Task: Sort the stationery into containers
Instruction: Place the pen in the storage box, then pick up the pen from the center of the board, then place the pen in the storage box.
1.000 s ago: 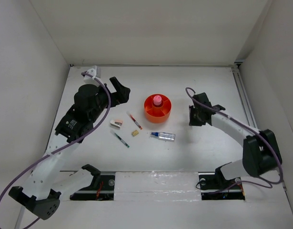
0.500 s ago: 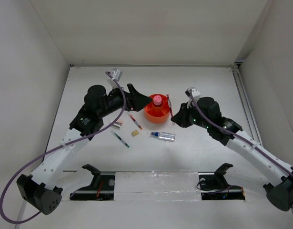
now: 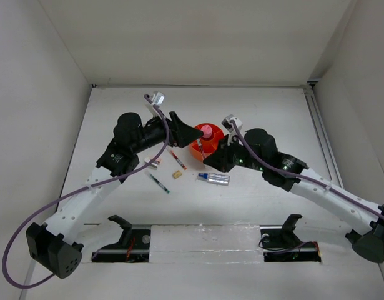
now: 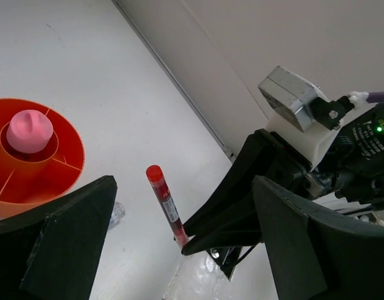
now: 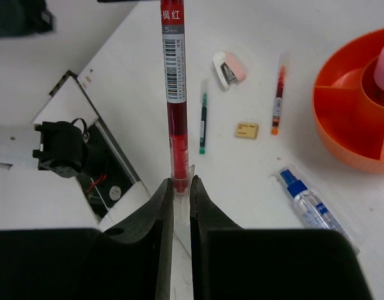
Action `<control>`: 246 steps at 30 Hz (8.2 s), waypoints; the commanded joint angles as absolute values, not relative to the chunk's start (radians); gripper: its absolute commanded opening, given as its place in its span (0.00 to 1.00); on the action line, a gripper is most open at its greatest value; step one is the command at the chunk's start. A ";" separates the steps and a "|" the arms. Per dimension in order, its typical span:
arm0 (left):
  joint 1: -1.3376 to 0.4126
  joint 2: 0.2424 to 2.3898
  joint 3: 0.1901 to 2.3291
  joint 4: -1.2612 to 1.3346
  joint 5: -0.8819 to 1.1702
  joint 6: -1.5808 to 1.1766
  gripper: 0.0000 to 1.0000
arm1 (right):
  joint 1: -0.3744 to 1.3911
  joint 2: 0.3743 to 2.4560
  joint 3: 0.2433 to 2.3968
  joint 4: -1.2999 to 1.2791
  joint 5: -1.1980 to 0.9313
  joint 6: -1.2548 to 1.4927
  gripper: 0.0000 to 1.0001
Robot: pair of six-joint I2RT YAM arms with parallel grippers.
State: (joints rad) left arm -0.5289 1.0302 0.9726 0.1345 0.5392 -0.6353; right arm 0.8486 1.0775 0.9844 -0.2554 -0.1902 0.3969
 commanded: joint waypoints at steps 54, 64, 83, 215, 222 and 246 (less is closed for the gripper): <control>-0.529 1.614 1.169 0.425 0.163 -0.120 0.00 | 0.927 0.626 0.882 -0.400 0.172 0.397 1.00; -0.529 1.655 1.069 0.560 0.141 -0.183 0.00 | 0.927 0.606 0.900 -0.439 0.192 0.388 1.00; -0.569 1.292 1.086 0.327 -0.244 -0.371 1.00 | 0.927 0.678 0.900 -0.379 0.183 0.351 1.00; -0.388 1.284 0.742 -0.552 -0.209 -0.933 0.00 | 0.927 0.650 0.815 -0.298 0.057 0.334 1.00; -0.388 1.151 0.871 -0.615 -0.176 -0.848 0.00 | 0.927 0.710 0.824 -0.238 0.026 0.334 1.00; -0.388 1.039 1.150 -0.232 0.192 -0.423 0.00 | 0.927 1.225 1.183 -0.083 -0.116 0.382 0.97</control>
State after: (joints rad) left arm -0.3855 1.0786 1.1130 -0.3096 0.1101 -0.4805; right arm 0.9234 1.1873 1.1172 -0.1612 -0.0753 0.3599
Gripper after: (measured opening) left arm 0.084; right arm 0.976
